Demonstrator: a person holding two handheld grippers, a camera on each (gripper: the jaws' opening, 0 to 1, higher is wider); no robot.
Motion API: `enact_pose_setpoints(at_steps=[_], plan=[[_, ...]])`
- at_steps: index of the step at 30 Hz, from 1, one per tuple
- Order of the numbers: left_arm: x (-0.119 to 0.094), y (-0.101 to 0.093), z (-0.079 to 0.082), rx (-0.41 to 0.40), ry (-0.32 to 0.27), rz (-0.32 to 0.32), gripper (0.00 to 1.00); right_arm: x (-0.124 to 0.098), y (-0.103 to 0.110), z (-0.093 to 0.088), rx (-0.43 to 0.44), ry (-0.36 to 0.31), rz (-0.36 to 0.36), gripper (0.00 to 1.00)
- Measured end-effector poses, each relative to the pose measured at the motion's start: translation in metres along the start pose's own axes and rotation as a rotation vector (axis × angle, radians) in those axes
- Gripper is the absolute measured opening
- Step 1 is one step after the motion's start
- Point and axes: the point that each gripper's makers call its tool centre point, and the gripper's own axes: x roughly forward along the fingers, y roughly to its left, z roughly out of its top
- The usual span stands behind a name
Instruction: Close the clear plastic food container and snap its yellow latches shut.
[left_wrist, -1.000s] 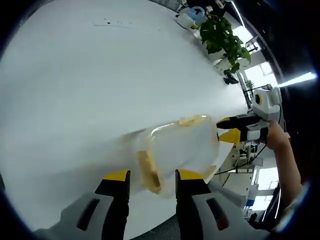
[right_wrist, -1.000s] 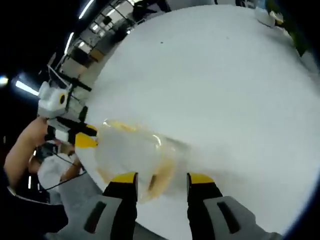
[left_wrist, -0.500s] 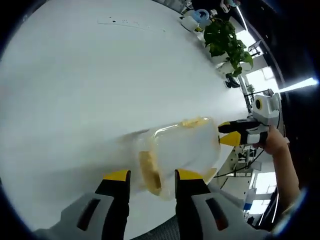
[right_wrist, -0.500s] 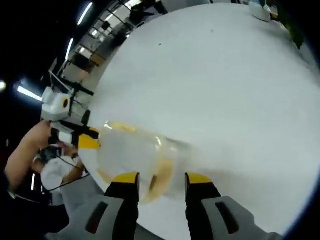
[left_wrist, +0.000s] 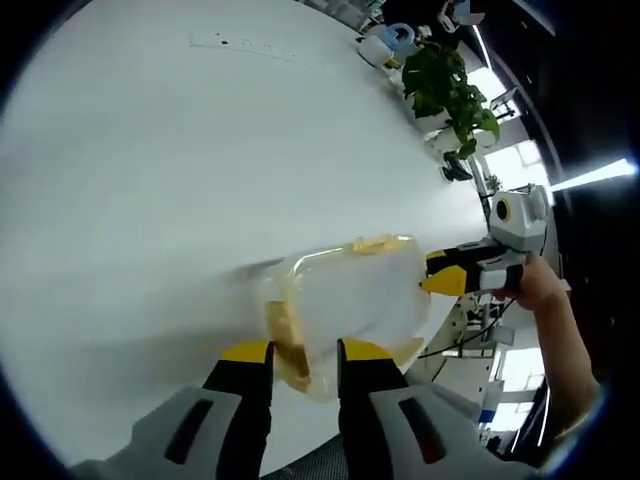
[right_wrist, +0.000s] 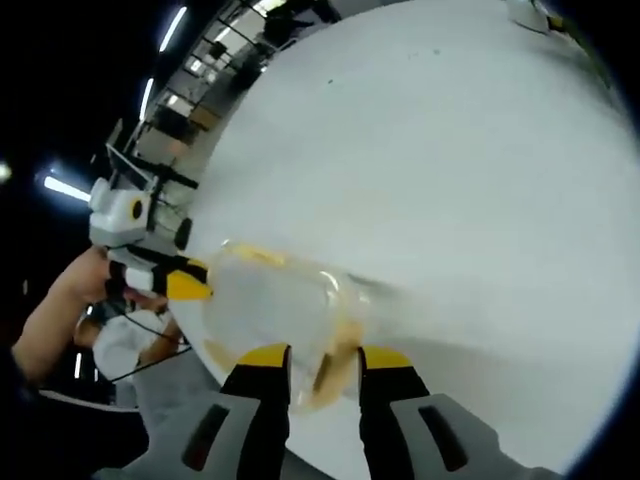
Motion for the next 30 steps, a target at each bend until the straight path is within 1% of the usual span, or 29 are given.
enact_pose_setpoints(at_steps=[4, 6, 9, 10, 13, 18, 19, 20, 21, 22, 24, 25, 26, 27, 28, 29, 30], plan=[[0.001, 0.001, 0.000, -0.003, 0.002, -0.004, 0.22, 0.000, 0.000, 0.000, -0.016, 0.001, -0.008, 0.23], [0.001, 0.001, 0.001, 0.002, -0.003, -0.005, 0.22, -0.001, -0.001, -0.001, -0.029, -0.026, -0.009, 0.22], [0.000, 0.000, -0.001, 0.013, -0.018, -0.007, 0.22, -0.002, 0.000, -0.002, -0.018, -0.061, -0.016, 0.22], [0.000, 0.001, -0.001, -0.001, -0.026, -0.015, 0.22, -0.002, -0.001, -0.002, -0.020, -0.068, -0.016, 0.22], [0.000, 0.001, 0.000, -0.001, -0.030, -0.022, 0.21, -0.001, -0.001, 0.000, -0.013, -0.070, -0.010, 0.21], [0.001, -0.001, 0.002, 0.006, -0.006, -0.018, 0.21, 0.000, -0.001, 0.003, -0.021, -0.008, -0.016, 0.21], [0.001, -0.001, 0.001, 0.006, -0.003, -0.019, 0.21, 0.000, 0.000, 0.002, -0.037, 0.003, -0.014, 0.21], [0.001, -0.002, 0.001, 0.010, -0.002, -0.019, 0.20, 0.000, 0.000, 0.002, -0.030, 0.006, -0.012, 0.19], [0.001, -0.002, 0.003, 0.016, -0.004, -0.022, 0.20, -0.004, 0.001, 0.010, 0.008, 0.001, -0.025, 0.19], [0.000, -0.002, 0.003, 0.009, -0.004, -0.021, 0.20, -0.009, 0.001, 0.015, -0.047, 0.010, -0.017, 0.19], [-0.001, -0.004, 0.002, 0.010, -0.007, -0.015, 0.18, -0.006, 0.003, 0.013, -0.054, 0.025, -0.024, 0.19], [-0.006, -0.002, 0.001, 0.012, -0.004, -0.005, 0.18, 0.001, 0.001, 0.007, -0.051, 0.024, -0.031, 0.19], [-0.007, -0.005, 0.001, 0.010, -0.003, -0.022, 0.18, 0.005, 0.001, 0.003, -0.054, 0.030, -0.037, 0.19], [-0.004, -0.006, 0.002, 0.005, -0.003, -0.012, 0.18, 0.008, 0.001, 0.001, -0.058, 0.037, -0.045, 0.20], [-0.005, -0.005, 0.001, 0.008, -0.003, -0.007, 0.18, 0.002, 0.006, 0.002, -0.062, 0.047, -0.049, 0.20], [0.000, -0.007, 0.002, 0.011, -0.002, -0.007, 0.18, 0.002, 0.008, 0.001, -0.058, 0.068, -0.046, 0.20], [-0.001, -0.006, 0.001, 0.010, 0.000, -0.012, 0.18, 0.001, 0.006, 0.003, -0.053, 0.080, -0.041, 0.20]])
